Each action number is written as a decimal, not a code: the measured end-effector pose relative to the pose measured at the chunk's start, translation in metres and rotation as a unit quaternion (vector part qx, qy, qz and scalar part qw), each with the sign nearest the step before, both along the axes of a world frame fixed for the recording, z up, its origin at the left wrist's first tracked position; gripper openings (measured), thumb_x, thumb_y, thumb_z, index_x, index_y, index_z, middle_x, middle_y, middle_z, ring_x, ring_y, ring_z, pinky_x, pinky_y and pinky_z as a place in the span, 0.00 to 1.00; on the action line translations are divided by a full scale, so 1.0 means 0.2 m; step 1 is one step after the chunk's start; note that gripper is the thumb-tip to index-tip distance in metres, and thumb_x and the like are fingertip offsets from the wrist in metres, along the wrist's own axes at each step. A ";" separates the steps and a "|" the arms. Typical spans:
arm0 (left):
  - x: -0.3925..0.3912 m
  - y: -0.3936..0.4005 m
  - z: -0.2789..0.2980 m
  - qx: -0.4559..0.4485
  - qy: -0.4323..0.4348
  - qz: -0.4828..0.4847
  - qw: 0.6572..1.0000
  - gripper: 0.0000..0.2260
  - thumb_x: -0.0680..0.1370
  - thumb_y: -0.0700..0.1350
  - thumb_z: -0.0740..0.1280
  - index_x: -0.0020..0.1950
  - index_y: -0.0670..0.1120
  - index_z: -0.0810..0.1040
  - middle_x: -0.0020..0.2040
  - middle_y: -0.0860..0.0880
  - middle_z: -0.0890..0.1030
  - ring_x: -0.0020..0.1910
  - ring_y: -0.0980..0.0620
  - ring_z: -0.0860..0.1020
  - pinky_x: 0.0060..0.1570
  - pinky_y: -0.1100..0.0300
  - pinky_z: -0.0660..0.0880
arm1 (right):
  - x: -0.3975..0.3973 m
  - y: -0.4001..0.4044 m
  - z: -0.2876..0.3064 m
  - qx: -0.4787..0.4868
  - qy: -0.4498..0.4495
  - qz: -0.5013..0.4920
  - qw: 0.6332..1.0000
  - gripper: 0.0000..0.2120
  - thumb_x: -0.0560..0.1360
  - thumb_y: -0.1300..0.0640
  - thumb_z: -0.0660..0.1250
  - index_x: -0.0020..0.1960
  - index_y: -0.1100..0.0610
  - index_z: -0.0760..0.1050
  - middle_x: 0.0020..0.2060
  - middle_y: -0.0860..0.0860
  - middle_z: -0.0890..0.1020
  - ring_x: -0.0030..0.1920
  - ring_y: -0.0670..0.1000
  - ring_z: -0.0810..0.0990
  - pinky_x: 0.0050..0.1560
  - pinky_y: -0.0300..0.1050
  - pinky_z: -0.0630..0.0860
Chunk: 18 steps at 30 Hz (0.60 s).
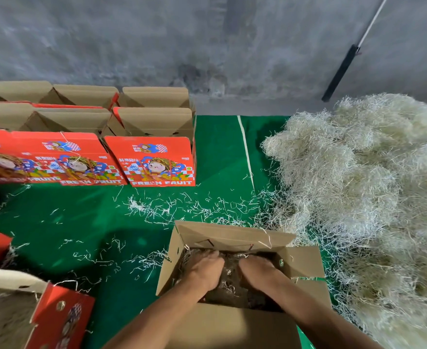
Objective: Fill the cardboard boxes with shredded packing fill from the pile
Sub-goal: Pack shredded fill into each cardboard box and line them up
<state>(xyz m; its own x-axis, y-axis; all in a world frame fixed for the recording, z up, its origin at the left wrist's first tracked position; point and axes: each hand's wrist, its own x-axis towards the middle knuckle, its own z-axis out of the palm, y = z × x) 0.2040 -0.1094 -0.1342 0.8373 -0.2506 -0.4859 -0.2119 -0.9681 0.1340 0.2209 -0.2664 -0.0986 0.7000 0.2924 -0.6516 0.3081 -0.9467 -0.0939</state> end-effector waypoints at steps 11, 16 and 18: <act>-0.11 0.01 0.02 0.010 0.212 0.066 0.975 0.21 0.77 0.32 0.64 0.71 0.39 0.68 0.63 0.40 0.76 0.60 0.42 0.77 0.58 0.51 0.76 | -0.08 0.01 -0.03 -0.093 0.147 0.021 0.984 0.18 0.79 0.57 0.64 0.68 0.61 0.76 0.68 0.59 0.76 0.66 0.60 0.76 0.67 0.49 0.70; -0.12 0.00 0.06 -0.102 0.150 0.120 0.976 0.13 0.77 0.34 0.61 0.60 0.44 0.74 0.51 0.47 0.78 0.50 0.48 0.79 0.51 0.54 0.78 | -0.11 -0.02 -0.05 -0.049 0.043 -0.005 0.998 0.16 0.78 0.67 0.62 0.66 0.63 0.74 0.63 0.60 0.79 0.62 0.60 0.78 0.57 0.47 0.73; -0.13 -0.02 0.09 -0.073 0.210 0.099 0.970 0.12 0.77 0.34 0.60 0.59 0.41 0.75 0.51 0.44 0.79 0.51 0.45 0.79 0.47 0.54 0.77 | -0.14 -0.01 -0.05 -0.055 0.050 0.006 0.997 0.18 0.79 0.60 0.62 0.69 0.60 0.73 0.66 0.59 0.77 0.66 0.59 0.75 0.65 0.49 0.70</act>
